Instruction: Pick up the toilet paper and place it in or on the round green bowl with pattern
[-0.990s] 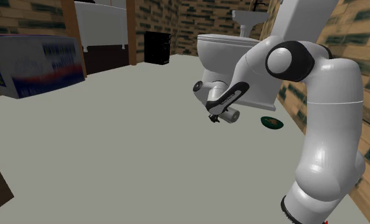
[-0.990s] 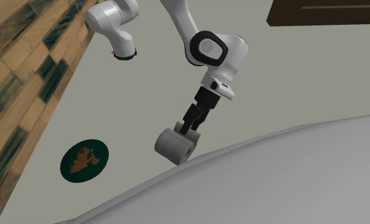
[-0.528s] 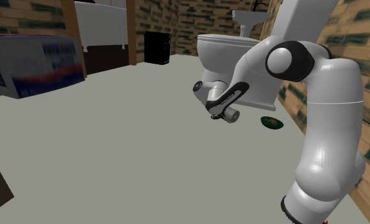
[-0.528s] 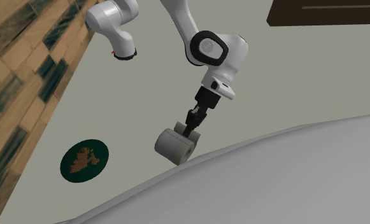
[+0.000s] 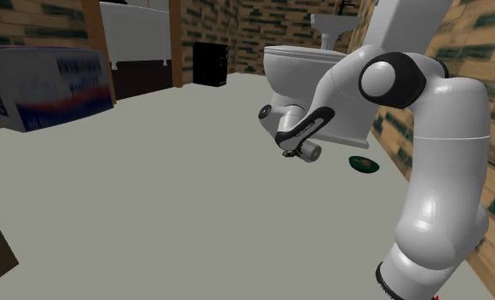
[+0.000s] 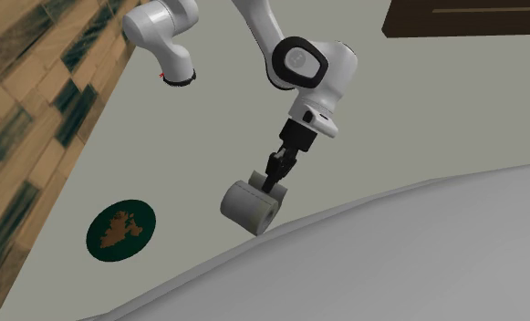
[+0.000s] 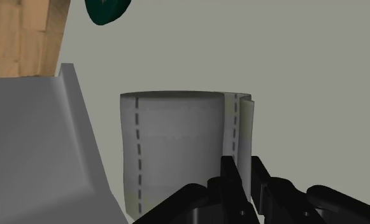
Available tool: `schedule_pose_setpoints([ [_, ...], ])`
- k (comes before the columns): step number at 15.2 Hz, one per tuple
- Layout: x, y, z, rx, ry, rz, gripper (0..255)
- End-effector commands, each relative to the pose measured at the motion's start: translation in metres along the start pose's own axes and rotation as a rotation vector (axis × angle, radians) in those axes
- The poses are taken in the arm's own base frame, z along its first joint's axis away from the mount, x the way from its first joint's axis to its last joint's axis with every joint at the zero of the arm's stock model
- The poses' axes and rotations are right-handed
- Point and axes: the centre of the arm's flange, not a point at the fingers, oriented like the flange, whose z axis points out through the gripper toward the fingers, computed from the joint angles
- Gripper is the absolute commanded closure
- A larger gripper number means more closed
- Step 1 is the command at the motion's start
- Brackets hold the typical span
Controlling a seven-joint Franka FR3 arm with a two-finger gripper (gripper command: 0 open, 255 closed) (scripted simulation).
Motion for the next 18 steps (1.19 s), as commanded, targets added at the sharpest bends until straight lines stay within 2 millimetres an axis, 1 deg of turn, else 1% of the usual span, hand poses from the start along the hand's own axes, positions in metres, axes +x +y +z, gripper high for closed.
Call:
schedule_pose_setpoints([
  [1,-0.001,0.008,-0.007,0.0,0.0,0.0,255],
  [18,-0.005,0.075,-0.067,0.0,0.0,0.0,255],
])
